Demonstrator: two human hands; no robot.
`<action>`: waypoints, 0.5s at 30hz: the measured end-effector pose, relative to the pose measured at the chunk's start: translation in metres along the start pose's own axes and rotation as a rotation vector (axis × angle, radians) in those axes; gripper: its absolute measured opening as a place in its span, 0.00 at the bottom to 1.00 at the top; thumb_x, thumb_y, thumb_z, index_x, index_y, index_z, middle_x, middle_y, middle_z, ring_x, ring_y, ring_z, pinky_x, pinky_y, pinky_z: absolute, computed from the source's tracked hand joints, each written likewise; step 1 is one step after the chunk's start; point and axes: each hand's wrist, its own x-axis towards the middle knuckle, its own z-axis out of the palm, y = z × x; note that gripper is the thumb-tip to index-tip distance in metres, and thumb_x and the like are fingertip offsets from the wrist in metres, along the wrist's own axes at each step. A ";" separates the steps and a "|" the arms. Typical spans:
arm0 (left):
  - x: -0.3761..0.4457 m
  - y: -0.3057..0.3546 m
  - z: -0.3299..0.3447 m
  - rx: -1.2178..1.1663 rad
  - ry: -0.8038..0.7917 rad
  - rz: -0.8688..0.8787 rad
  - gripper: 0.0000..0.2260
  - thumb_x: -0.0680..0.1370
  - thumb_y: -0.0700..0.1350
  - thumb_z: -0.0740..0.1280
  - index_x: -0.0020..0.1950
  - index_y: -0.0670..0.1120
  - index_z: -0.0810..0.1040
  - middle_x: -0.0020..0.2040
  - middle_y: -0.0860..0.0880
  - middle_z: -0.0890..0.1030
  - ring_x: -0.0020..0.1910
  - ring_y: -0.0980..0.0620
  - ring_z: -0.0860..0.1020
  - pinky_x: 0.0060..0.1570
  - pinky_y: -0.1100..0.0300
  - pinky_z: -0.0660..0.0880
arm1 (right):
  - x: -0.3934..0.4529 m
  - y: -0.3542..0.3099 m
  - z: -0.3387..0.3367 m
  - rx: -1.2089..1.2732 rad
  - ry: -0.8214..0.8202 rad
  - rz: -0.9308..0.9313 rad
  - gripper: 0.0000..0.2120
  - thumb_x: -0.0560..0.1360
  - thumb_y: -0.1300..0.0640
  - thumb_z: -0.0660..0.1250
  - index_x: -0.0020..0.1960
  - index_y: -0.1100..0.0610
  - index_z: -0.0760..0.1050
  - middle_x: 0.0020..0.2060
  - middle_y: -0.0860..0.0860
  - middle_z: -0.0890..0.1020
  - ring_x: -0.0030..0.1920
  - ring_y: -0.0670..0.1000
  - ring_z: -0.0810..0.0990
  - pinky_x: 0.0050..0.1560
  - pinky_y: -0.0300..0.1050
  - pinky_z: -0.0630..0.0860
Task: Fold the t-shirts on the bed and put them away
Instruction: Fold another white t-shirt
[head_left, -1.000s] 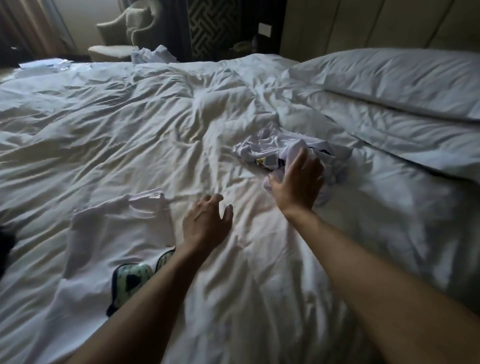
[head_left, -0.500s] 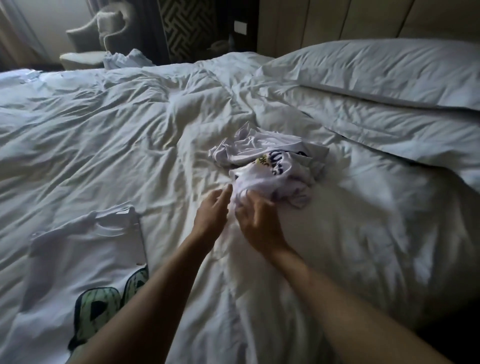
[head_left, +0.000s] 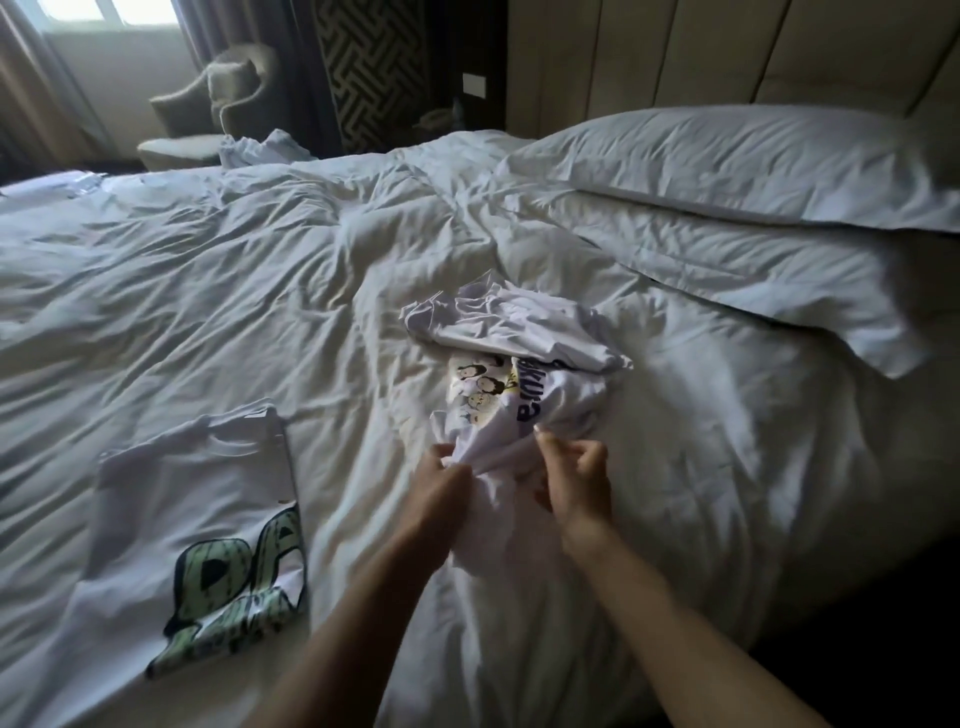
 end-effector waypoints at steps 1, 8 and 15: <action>-0.004 -0.003 0.001 0.059 -0.009 0.019 0.11 0.67 0.41 0.61 0.48 0.43 0.75 0.40 0.40 0.80 0.37 0.44 0.78 0.33 0.55 0.73 | 0.007 0.002 -0.002 0.033 -0.041 0.082 0.36 0.59 0.31 0.72 0.55 0.57 0.73 0.48 0.56 0.83 0.45 0.57 0.84 0.46 0.58 0.83; -0.028 0.000 0.002 0.391 -0.368 0.007 0.08 0.61 0.45 0.65 0.34 0.48 0.83 0.32 0.52 0.82 0.36 0.53 0.80 0.41 0.55 0.78 | 0.028 0.003 -0.008 0.291 -0.169 0.207 0.29 0.68 0.51 0.78 0.61 0.66 0.74 0.54 0.64 0.82 0.53 0.62 0.82 0.52 0.53 0.81; -0.008 0.004 0.006 0.111 -0.062 0.087 0.16 0.75 0.57 0.72 0.45 0.45 0.75 0.24 0.56 0.75 0.23 0.61 0.72 0.24 0.65 0.66 | -0.016 -0.029 -0.033 0.062 -0.337 -0.041 0.10 0.56 0.56 0.66 0.36 0.57 0.74 0.27 0.48 0.74 0.29 0.48 0.72 0.30 0.40 0.68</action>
